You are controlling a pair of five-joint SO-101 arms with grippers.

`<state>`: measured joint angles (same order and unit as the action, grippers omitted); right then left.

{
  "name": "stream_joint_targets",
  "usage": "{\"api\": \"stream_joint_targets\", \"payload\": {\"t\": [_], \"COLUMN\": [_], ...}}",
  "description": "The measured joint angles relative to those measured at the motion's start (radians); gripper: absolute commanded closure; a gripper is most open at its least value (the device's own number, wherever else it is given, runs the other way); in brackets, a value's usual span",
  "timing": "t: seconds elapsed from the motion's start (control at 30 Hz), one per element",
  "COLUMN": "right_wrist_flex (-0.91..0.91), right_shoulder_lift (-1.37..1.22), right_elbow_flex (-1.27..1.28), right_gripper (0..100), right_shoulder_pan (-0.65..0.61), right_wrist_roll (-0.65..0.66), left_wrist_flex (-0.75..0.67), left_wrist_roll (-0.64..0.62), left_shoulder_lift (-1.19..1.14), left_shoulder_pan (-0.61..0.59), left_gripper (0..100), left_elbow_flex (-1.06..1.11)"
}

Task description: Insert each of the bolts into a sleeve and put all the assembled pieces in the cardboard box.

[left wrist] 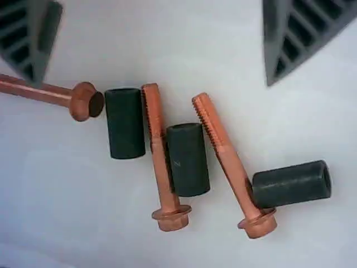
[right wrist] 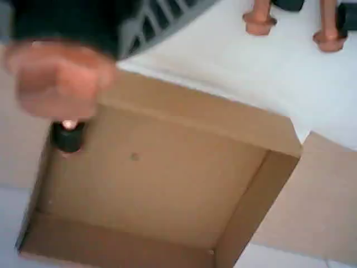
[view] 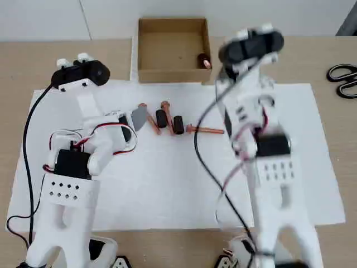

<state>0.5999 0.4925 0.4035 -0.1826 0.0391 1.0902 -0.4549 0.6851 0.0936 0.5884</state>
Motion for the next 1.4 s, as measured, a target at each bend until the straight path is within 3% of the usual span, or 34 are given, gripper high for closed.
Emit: {"api": "stream_joint_targets", "payload": {"t": [0.33,0.67,0.9,1.23,1.4], "right_wrist_flex": [0.005,0.114,0.140,0.140,0.140], "right_shoulder_lift": [-0.822,-1.332,-1.517,-1.605,-1.605], "right_elbow_flex": [-0.772,-1.297,-1.496,-1.565,-1.565], "right_gripper": [99.5,99.5,99.5,98.5,87.2], "right_shoulder_pan": [-0.048,-0.080,-0.081,-0.086,-0.087], "right_wrist_roll": [0.000,0.000,0.044,0.052,0.052], "left_wrist_flex": [0.000,0.000,0.000,0.000,0.000], "left_wrist_roll": [0.000,0.000,0.000,0.000,0.000], "left_shoulder_lift": [0.000,0.000,0.000,0.000,0.000], "left_shoulder_pan": [0.000,0.000,0.000,0.000,0.000], "left_gripper": [75,75,76,76,76], "left_elbow_flex": [0.000,0.000,0.000,0.000,0.000]}}
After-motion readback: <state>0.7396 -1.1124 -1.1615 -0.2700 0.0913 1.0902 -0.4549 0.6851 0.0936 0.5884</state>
